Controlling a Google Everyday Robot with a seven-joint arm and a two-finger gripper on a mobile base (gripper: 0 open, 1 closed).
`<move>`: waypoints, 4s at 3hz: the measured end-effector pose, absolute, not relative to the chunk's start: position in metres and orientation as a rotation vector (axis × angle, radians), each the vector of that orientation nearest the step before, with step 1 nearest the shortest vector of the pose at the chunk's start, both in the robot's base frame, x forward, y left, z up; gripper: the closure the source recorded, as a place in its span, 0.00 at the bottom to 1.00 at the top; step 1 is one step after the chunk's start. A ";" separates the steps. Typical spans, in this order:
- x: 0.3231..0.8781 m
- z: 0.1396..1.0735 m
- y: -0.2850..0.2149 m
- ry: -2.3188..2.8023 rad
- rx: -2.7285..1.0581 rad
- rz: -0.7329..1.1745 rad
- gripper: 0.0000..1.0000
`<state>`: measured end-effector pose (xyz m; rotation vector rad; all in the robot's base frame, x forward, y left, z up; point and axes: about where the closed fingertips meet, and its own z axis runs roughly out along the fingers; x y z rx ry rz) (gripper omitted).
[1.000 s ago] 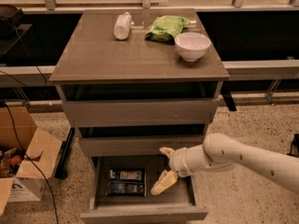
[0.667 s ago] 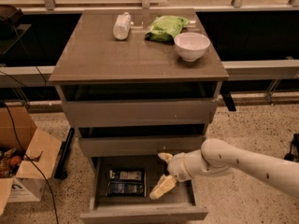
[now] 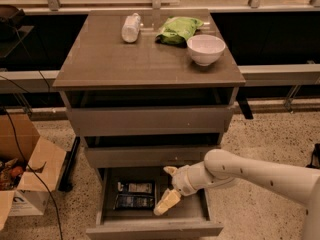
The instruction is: Pick blue chip bag from bottom drawer and place on counter
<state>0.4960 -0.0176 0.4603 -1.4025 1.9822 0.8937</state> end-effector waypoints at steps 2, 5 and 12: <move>0.507 0.367 0.039 2.079 -1.446 0.911 0.00; 0.543 0.237 0.094 2.091 -1.286 0.930 0.00; 0.577 0.128 0.108 2.230 -1.235 0.789 1.00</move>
Offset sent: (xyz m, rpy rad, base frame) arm 0.0180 0.0901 -0.1560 -0.1016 0.1297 0.0222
